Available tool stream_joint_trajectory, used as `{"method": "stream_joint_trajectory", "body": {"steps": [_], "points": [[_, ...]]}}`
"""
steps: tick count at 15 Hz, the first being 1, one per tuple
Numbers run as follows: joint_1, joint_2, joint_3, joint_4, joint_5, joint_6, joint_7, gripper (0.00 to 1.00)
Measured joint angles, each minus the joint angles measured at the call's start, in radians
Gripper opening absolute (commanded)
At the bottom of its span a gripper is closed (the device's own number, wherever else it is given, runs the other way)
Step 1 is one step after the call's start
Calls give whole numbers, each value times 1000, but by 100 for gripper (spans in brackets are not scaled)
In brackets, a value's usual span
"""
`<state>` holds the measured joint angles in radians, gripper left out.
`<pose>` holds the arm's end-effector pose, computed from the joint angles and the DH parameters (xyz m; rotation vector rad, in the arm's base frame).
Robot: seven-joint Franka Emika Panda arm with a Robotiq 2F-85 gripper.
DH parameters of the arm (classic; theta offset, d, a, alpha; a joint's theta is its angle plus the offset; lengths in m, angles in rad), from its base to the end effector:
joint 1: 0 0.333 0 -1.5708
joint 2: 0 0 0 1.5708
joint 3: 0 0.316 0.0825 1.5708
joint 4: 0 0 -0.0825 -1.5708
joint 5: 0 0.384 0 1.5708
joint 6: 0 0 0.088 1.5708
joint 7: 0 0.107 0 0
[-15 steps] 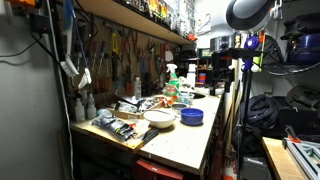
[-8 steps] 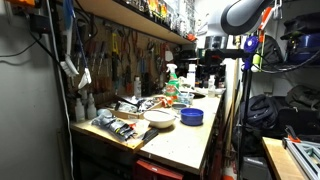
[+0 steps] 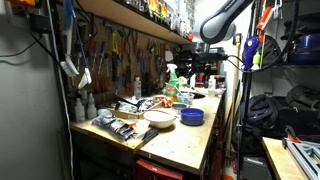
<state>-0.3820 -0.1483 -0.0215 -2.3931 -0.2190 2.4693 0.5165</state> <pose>0.4563 -0.1944 0.3977 2.7679 -1.1117 0.3478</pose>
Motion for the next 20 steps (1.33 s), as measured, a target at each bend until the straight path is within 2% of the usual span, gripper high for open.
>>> {"method": "stream_joint_trajectory", "body": {"steps": [3,5,10,12,15,20], "points": [[10,11,-6,9,-1,0,6,100],[40,12,-15,17,5,-6,36,100],[185,69,46,154,25,-155,374,100],[223,126,52,218,-25,-182,473,100],[248,238,32,284,-102,-209,458,100],[253,391,-42,357,-115,-212,358,100]]}}
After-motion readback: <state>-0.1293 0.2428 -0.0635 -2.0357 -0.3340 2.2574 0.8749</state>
